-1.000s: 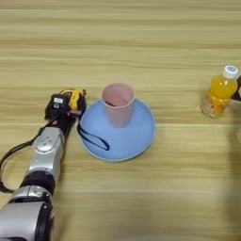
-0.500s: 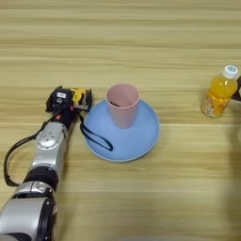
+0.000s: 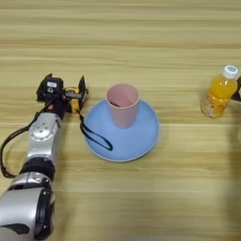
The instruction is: Move the objects on the table
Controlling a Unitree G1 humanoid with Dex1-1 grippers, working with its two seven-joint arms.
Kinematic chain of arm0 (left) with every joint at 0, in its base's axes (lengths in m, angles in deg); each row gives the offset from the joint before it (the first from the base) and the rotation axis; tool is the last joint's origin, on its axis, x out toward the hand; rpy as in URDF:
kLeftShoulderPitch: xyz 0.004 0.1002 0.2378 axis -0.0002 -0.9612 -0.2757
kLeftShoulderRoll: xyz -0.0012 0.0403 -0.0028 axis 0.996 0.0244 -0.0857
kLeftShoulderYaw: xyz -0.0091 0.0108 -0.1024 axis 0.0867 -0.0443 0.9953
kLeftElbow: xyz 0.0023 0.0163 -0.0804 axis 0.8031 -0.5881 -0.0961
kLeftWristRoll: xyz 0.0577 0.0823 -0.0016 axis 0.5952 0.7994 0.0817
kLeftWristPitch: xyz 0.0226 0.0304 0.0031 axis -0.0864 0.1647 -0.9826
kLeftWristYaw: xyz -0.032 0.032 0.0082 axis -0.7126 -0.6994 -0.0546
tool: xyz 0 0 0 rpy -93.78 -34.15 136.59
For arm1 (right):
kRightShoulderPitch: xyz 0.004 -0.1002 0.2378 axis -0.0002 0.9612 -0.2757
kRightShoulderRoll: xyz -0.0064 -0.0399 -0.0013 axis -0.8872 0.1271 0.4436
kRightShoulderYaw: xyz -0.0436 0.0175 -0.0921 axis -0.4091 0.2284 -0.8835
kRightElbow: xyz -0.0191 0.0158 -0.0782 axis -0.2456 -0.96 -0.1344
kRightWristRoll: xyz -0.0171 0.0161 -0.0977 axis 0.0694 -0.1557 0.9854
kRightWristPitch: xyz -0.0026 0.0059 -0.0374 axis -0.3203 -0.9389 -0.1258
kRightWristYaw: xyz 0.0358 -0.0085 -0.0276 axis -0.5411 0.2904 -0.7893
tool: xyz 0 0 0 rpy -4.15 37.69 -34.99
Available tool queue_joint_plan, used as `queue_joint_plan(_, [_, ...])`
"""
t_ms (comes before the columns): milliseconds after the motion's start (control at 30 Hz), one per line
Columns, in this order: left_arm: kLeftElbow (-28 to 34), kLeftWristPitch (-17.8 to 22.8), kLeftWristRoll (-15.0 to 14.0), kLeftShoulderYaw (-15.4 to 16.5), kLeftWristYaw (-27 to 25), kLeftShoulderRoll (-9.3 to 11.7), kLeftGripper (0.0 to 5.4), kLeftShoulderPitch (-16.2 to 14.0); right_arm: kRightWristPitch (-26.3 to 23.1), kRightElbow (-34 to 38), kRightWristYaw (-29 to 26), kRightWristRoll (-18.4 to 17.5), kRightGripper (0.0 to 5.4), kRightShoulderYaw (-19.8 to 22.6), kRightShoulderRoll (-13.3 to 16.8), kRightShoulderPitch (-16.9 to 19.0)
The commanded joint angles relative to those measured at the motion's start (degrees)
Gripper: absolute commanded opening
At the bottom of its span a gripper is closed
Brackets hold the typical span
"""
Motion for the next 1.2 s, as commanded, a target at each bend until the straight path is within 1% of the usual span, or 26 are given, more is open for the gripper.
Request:
queue_joint_plan(33, [-2.02,-2.61,-1.49,2.0,-0.25,1.72,5.38,2.83,0.66,-0.01,-0.48,-0.22,5.4,-0.09,0.34,-0.35])
queue_joint_plan(167, [-3.41,-5.92,-2.12,3.32,-0.46,2.16,5.38,3.82,1.07,0.47,-0.22,-0.46,5.4,0.34,0.65,-0.06])
queue_joint_plan(267, [-4.81,-7.73,-1.93,3.87,-0.14,2.49,5.38,4.27,1.59,0.94,0.1,-0.77,5.4,0.9,1.12,0.19])
queue_joint_plan(467, [-7.56,-8.6,-2.06,4.86,1.09,2.78,5.38,4.84,1.75,2.23,-1.05,-1.76,5.4,1.76,2.34,0.89])
queue_joint_plan(600, [-7.7,-9.35,-1.69,4.88,1.85,2.13,5.38,4.59,1.44,3.98,-2.35,-2.74,5.4,2.88,3.83,1.76])
queue_joint_plan(700, [-7.37,-9.78,-1.5,4.62,2.36,1.52,5.38,4.2,0.89,7.28,-3.5,-3.82,5.4,3.93,5.36,3.32])
queue_joint_plan(767, [-7.09,-10.01,-1.42,4.53,2.65,1.28,5.38,3.97,-0.07,12.18,-4.4,-4.37,5.4,4.31,5.89,5.7])
queue_joint_plan(833, [-6.79,-10.23,-1.3,4.41,2.92,1.09,5.38,3.74,-2.84,20.36,-6.54,-5.84,5.4,4.01,4.94,9.95])
queue_joint_plan(967, [-6.24,-10.55,-1.08,4.17,3.21,0.76,5.38,3.3,-10.52,36.88,-8.93,-6.52,5.4,1.91,2.92,19.34])
queue_joint_plan(1067, [-5.92,-10.62,-0.91,4.1,3.33,0.63,5.38,3.05,-16.91,48.44,-10.31,-7.36,5.4,0.88,2.21,25.1])
queue_joint_plan(1133, [-5.83,-10.6,-0.81,4.1,3.45,0.6,5.38,2.97,-20.44,54.62,-11.29,-8.84,5.4,0.8,1.79,27.31])
queue_joint_plan(1200, [-5.7,-10.59,-0.73,4.1,3.54,0.62,5.38,2.86,-23.04,60.96,-11.7,-10.11,5.4,0.66,1.23,28.47])
